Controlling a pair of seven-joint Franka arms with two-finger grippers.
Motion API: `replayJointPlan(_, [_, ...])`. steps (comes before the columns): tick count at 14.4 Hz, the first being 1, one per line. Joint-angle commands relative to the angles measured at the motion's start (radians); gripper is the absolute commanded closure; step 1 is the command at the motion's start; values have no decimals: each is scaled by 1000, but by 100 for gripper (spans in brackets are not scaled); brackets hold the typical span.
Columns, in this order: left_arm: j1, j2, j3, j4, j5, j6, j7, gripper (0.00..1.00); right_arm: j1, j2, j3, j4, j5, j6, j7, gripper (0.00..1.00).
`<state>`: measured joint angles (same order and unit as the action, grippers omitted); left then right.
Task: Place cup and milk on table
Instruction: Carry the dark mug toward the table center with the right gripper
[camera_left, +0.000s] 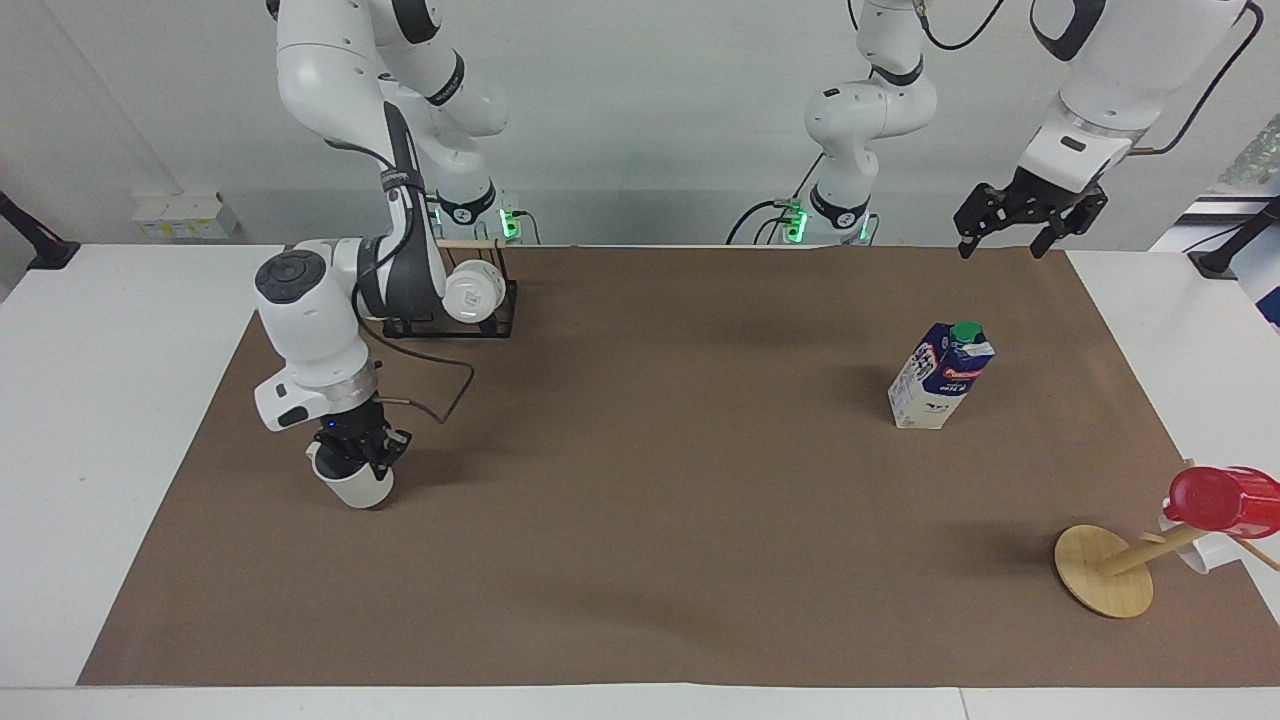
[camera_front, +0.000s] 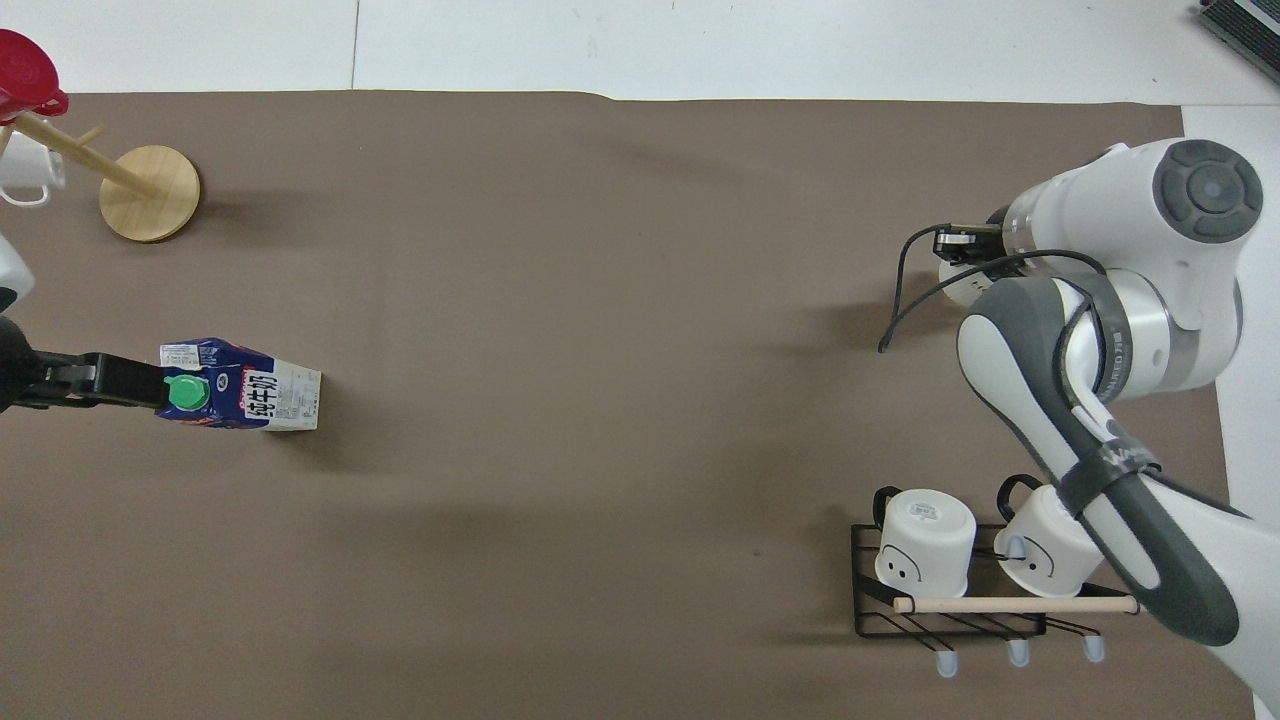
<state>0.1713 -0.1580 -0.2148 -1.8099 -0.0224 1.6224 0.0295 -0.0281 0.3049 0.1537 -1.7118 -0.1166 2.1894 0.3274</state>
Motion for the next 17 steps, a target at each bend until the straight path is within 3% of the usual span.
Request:
replayJointPlan(1, [4,-49,-1,-93,-7,74,18,0,69,7,4,86,-12,-77,74,100])
replayJointPlan(11, [11,-49,-1,-302,-7,342,101,0,379,56,4,256,-3,-237,243,100])
replayJointPlan(17, [14,-8,-1,-362,-1,468,104,0,557,148,3,347,-12,-296,472,100])
